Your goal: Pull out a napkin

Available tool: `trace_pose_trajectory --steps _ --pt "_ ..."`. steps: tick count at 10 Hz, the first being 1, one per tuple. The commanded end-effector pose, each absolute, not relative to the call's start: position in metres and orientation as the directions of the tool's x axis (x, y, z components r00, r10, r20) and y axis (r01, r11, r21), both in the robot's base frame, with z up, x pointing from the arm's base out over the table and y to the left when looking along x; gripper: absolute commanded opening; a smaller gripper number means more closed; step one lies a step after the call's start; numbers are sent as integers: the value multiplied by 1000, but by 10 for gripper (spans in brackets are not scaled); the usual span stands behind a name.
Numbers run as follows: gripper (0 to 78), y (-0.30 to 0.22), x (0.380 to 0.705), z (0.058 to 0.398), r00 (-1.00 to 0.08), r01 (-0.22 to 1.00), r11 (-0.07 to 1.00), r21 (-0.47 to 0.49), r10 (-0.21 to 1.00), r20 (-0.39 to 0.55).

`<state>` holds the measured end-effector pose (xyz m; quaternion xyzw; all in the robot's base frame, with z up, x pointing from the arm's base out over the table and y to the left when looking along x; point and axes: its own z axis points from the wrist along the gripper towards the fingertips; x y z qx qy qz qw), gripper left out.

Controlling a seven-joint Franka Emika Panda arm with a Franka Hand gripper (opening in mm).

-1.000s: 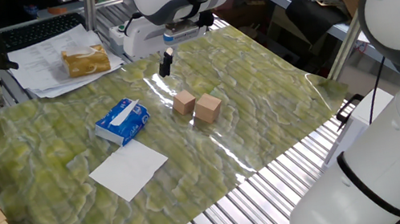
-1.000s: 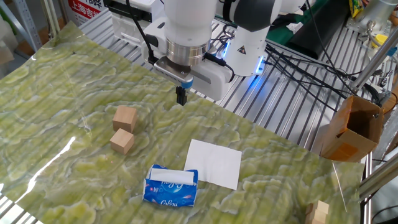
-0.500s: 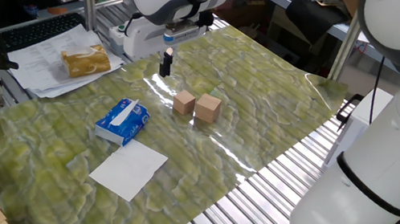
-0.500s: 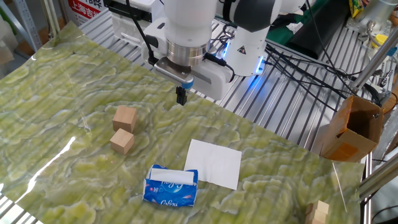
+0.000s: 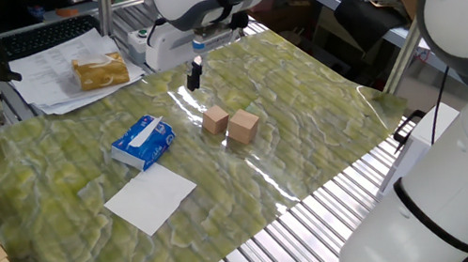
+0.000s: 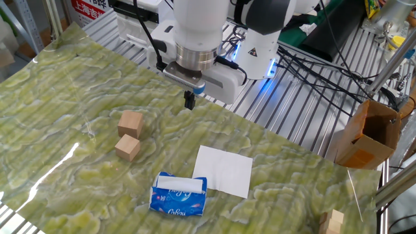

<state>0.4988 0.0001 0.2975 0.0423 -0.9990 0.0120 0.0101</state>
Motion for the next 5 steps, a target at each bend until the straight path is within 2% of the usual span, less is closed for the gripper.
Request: trace_pose_trajectory --steps 1,5 --pt "0 10 507 299 -998 -12 999 52 -9 -64" --pt "0 41 547 307 -995 41 996 82 49 -91"
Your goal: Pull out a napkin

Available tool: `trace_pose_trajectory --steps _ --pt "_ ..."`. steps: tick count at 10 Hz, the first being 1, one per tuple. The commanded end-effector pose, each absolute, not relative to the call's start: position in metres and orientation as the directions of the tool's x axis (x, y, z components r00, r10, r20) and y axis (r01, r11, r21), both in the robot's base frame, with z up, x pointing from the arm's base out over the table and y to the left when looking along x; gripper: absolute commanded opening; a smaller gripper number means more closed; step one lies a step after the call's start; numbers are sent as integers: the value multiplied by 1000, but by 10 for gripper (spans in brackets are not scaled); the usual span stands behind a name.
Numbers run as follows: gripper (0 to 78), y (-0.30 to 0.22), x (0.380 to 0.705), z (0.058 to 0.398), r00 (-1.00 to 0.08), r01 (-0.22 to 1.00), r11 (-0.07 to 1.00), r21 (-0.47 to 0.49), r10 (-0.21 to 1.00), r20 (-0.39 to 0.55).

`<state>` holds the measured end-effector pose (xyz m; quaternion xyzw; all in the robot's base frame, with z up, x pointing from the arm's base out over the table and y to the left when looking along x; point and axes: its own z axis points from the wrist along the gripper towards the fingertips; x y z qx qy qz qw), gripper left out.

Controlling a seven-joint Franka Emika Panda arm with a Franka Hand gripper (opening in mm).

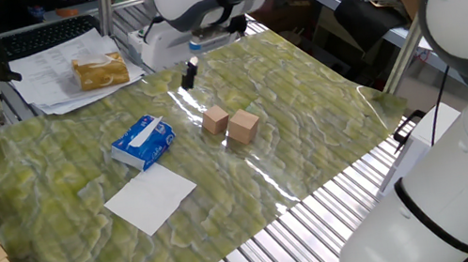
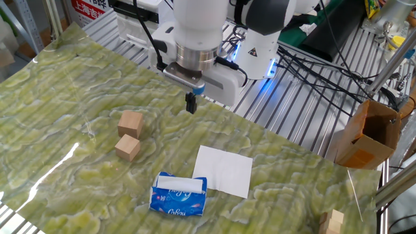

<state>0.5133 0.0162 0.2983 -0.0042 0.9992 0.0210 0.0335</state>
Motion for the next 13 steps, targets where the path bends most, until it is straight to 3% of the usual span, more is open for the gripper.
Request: trace_pose_trajectory --steps 1,4,13 --pt "0 44 557 309 -995 39 996 79 46 -89" --pt "0 41 570 311 -997 -6 1000 5 -6 -82" --pt "0 32 569 308 -998 -17 1000 -24 -18 -65"
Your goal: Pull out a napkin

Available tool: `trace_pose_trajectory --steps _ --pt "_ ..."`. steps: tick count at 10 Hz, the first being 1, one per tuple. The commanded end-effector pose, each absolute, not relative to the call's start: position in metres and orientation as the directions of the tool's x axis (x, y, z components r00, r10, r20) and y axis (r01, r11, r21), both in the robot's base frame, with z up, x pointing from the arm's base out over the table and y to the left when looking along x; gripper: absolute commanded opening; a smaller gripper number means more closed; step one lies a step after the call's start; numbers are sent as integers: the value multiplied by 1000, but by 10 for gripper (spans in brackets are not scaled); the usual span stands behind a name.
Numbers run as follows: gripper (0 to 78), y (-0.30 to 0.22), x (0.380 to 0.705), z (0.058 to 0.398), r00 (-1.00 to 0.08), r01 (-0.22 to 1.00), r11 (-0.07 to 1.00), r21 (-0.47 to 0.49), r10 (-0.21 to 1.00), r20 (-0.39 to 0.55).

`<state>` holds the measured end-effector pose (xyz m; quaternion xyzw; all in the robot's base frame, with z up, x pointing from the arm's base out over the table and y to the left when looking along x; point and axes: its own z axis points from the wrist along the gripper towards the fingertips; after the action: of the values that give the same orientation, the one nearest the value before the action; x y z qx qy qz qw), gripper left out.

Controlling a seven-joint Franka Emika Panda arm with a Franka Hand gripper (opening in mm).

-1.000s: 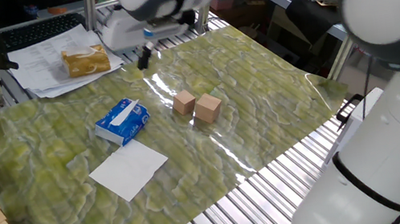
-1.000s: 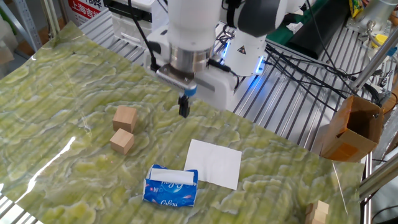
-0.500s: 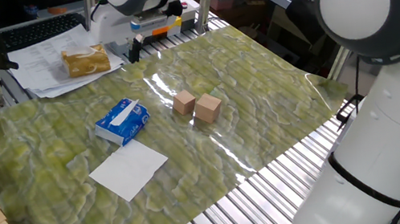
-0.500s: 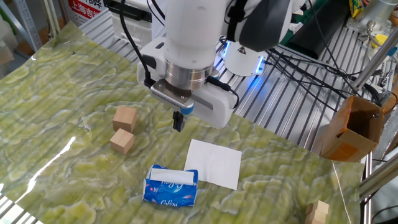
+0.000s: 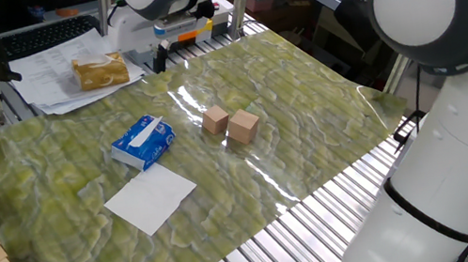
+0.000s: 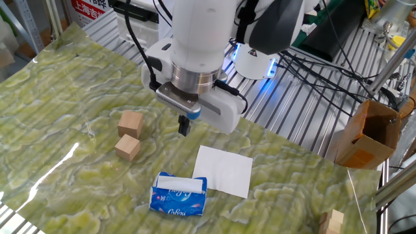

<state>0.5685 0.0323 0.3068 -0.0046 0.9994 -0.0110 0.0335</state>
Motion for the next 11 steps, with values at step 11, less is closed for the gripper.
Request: trace_pose_trajectory --steps 11 --pt "0 32 569 308 -999 -10 999 -32 -8 47"
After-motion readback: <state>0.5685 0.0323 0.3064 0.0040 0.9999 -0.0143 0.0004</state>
